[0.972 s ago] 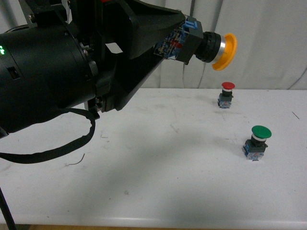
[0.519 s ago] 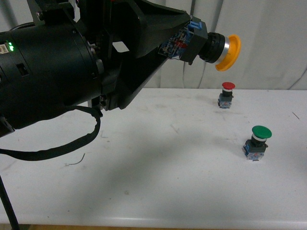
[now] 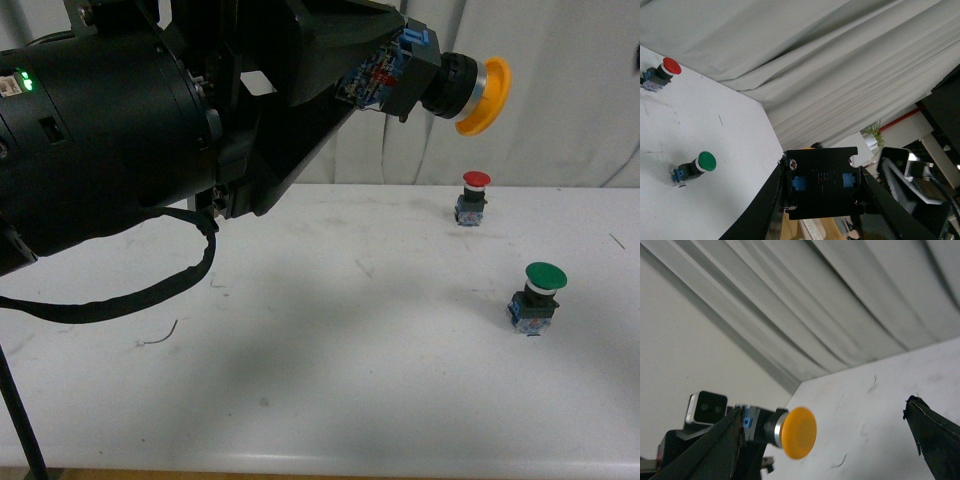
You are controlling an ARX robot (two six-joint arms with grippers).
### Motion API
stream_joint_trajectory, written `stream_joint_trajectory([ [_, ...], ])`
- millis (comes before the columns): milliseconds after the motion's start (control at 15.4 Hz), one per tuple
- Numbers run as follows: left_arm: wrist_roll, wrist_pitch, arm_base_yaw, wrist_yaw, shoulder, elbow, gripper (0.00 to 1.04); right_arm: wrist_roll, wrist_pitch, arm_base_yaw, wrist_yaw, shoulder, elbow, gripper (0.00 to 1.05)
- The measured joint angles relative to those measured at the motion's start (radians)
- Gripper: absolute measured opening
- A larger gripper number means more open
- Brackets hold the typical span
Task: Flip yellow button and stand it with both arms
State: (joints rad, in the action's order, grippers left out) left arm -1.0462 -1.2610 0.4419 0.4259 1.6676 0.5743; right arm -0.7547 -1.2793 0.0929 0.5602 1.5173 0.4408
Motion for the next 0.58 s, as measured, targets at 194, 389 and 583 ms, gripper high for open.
stream_joint_trajectory([
  [194, 0.0, 0.003, 0.001, 0.0, 0.005, 0.0, 0.35, -0.32, -0.008, 0.026, 0.027, 0.045, 0.001, 0.98],
  [389, 0.0, 0.004, 0.002, -0.001, 0.005, 0.0, 0.35, -0.539, -0.005, 0.029, 0.002, 0.093, 0.042, 0.98],
  [583, 0.001, -0.001, 0.001, -0.003, 0.005, 0.001, 0.35, -0.64, -0.008, 0.094, -0.045, 0.179, 0.103, 0.98],
])
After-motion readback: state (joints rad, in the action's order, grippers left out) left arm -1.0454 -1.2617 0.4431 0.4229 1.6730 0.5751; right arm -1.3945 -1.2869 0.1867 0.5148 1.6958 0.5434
